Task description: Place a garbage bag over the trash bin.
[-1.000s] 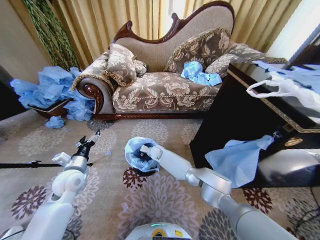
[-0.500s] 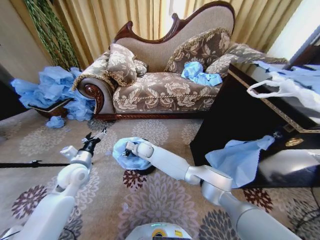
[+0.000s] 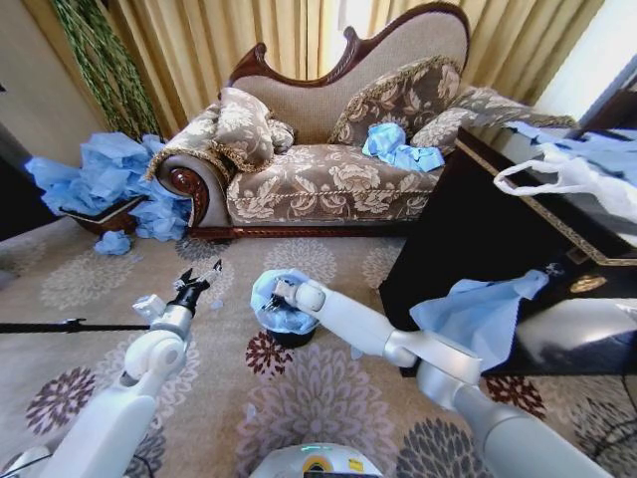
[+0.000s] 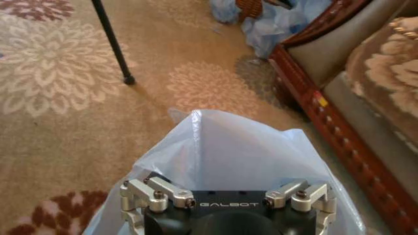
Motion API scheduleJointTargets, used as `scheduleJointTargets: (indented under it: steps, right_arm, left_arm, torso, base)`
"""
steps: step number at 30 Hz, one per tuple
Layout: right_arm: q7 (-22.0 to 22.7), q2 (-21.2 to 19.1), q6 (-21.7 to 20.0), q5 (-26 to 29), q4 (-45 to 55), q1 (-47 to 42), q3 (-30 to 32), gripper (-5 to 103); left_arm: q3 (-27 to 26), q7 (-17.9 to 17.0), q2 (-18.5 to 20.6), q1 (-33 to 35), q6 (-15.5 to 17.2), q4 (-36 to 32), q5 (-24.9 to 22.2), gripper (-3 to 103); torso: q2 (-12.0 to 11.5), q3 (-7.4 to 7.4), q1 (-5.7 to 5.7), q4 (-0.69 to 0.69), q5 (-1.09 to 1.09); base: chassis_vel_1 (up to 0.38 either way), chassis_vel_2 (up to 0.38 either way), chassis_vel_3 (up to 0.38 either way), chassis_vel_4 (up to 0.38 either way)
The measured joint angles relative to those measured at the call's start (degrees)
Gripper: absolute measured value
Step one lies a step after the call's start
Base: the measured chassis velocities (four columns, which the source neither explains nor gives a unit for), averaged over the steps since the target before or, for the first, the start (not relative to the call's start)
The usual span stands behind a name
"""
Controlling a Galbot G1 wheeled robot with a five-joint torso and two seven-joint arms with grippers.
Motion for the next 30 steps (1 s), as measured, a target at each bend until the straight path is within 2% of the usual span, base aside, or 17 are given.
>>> scheduleJointTargets:
  steps: [4,11,14,16,17,18,20,25,30]
  right_arm:
    - [0.0,-2.2,-0.9,1.8,2.4,1.2,-0.8,100]
    - [0.6,-1.6,-1.4,3.6,3.0,-0.5,-1.8,100]
    - [5.8,0.9,-1.7,10.3,2.3,-2.6,-1.6,100]
    - [7.4,1.3,-2.0,12.4,2.2,-2.8,-1.5,100]
    - [9.4,1.7,-3.3,16.1,2.4,-2.9,-1.0,100]
    - [9.4,1.7,-3.3,16.1,2.4,-2.9,-1.0,100]
    - [11.1,0.8,-6.2,20.9,4.5,-2.6,-0.7,100]
    - [11.9,-1.7,-9.1,24.9,9.0,-2.1,-0.4,100]
    - [12.8,-4.4,-9.7,26.0,13.0,-2.7,-0.3,100]
  left_arm:
    - [1.6,-0.3,0.4,-0.9,0.2,0.0,0.1,100]
    - [1.7,-1.4,1.0,-1.9,0.8,0.1,-0.2,100]
    - [0.5,-1.5,1.4,-0.9,0.9,-0.2,-0.3,100]
    - [0.4,-1.5,1.4,-0.6,0.9,-0.2,-0.3,100]
    - [0.0,-1.5,1.3,-0.3,0.9,-0.2,-0.3,100]
    - [0.0,-1.5,1.3,-0.3,0.9,-0.2,-0.3,100]
    - [0.0,-1.4,1.2,-0.1,0.8,-0.2,-0.3,100]
    - [0.6,-1.4,1.4,-0.8,0.8,-0.2,-0.4,100]
    - [2.0,-1.2,2.8,-1.8,0.7,0.6,-0.4,100]
  torso:
    - [0.0,0.00,0.01,-0.02,-0.02]
    - [0.0,0.02,0.02,-0.01,-0.05]
    - [0.0,0.02,0.02,0.04,-0.03]
    - [0.0,0.02,0.02,0.05,-0.03]
    - [0.0,0.02,0.02,0.05,-0.03]
    - [0.0,0.02,0.02,0.05,-0.03]
    - [0.0,0.01,0.02,0.02,-0.03]
    - [0.0,0.01,0.01,0.03,-0.03]
    - [0.0,0.01,0.01,0.02,-0.02]
  base:
    - [0.000,0.000,0.000,0.000]
    - [0.000,0.000,0.000,0.000]
    - [0.000,0.000,0.000,0.000]
    - [0.000,0.000,0.000,0.000]
    - [0.000,0.000,0.000,0.000]
    - [0.000,0.000,0.000,0.000]
    - [0.000,0.000,0.000,0.000]
    - [0.000,0.000,0.000,0.000]
    - [0.000,0.000,0.000,0.000]
